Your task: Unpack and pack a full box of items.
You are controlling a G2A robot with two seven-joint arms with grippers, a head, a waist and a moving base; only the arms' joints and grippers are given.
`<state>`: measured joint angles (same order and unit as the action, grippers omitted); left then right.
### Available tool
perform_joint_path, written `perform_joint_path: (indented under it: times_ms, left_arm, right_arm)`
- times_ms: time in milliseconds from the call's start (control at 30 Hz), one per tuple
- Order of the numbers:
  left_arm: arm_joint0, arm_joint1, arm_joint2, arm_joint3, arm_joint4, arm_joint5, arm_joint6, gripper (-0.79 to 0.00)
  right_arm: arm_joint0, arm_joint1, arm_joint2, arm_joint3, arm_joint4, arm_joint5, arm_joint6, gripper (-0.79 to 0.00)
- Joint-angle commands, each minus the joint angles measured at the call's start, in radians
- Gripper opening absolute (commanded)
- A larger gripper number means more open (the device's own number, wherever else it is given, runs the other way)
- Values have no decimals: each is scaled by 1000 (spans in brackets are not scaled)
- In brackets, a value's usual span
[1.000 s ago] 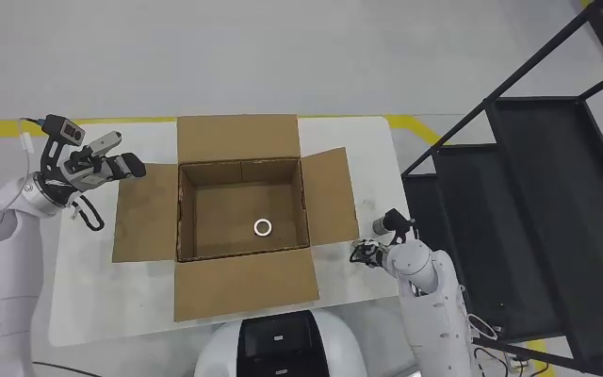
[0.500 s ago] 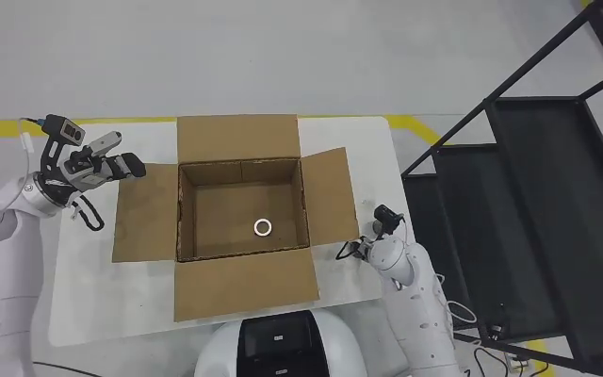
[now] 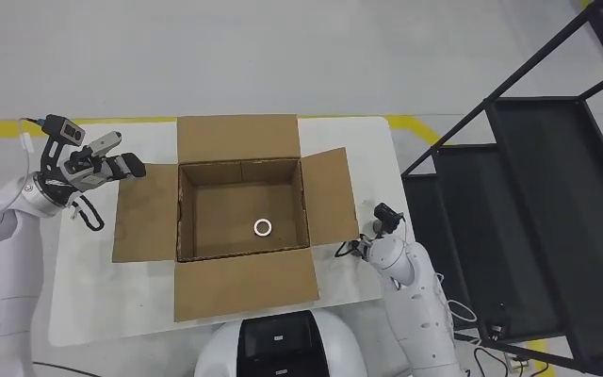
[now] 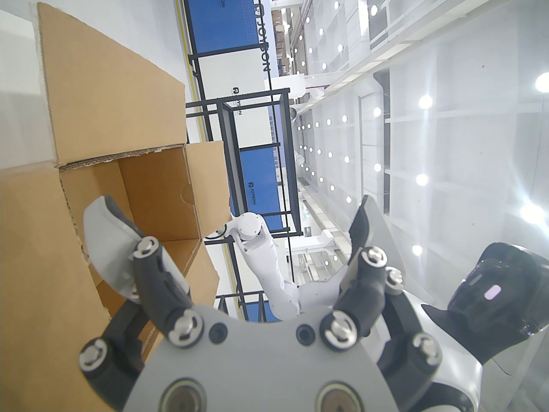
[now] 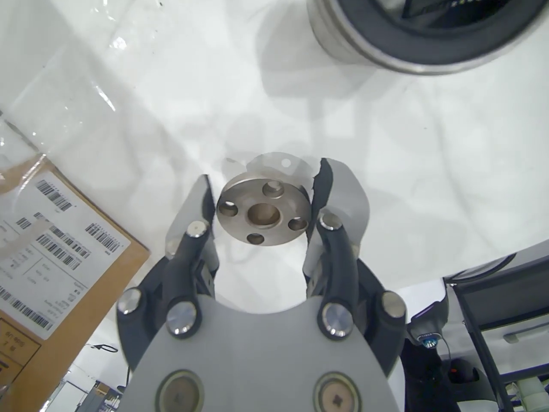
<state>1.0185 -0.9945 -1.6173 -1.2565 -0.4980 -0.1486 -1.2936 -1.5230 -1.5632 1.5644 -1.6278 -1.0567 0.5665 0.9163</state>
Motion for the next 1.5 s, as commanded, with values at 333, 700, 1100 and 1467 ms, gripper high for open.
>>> perform_joint_path:
  times_ms: [333, 700, 1100, 1467]
  left_arm:
    - [0, 0, 0, 0, 0, 0, 0, 0]
    - [0, 0, 0, 0, 0, 0, 0, 0]
    - [0, 0, 0, 0, 0, 0, 0, 0]
    - [0, 0, 0, 0, 0, 0, 0, 0]
  right_arm:
    - [-81, 16, 90, -192, 116, 6, 46, 0]
    - [-176, 22, 223, -476, 408, -62, -26, 0]
    - [-138, 42, 101, -699, 460, -321, -26, 0]
    - [163, 50, -335, -474, 231, -259, 181, 0]
